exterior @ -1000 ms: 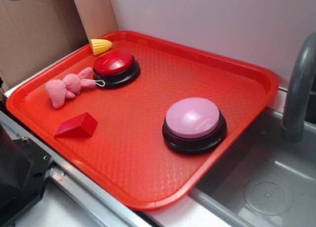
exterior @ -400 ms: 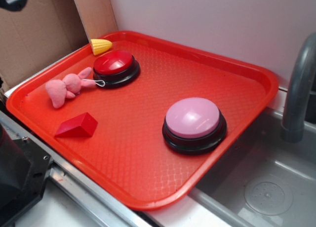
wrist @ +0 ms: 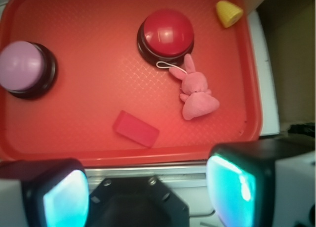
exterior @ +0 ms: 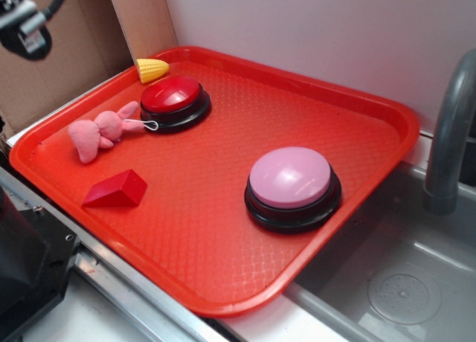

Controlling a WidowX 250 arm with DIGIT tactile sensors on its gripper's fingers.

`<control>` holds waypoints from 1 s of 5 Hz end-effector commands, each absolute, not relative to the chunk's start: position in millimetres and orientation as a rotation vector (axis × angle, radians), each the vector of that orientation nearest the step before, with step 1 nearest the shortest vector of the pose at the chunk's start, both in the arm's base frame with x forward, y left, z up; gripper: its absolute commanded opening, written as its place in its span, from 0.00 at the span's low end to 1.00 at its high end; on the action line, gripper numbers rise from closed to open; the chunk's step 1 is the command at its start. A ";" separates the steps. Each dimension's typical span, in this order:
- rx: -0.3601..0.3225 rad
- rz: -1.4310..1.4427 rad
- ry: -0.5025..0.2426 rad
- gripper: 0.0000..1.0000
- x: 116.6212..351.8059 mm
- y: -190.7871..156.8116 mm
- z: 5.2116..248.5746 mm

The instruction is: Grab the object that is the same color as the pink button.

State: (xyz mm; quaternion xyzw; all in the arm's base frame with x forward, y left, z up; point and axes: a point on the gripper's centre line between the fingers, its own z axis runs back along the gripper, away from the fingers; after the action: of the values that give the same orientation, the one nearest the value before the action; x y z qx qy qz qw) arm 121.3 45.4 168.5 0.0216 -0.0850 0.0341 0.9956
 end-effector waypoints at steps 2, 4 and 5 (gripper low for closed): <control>0.122 0.049 -0.233 1.00 163.0 101.3 91.5; 0.132 0.055 -0.195 1.00 179.3 115.7 52.7; 0.072 0.056 -0.188 1.00 181.4 113.3 34.9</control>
State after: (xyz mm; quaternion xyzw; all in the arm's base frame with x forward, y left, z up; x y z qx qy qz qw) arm 176.4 107.6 28.9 0.0287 -0.0798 0.0278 0.9960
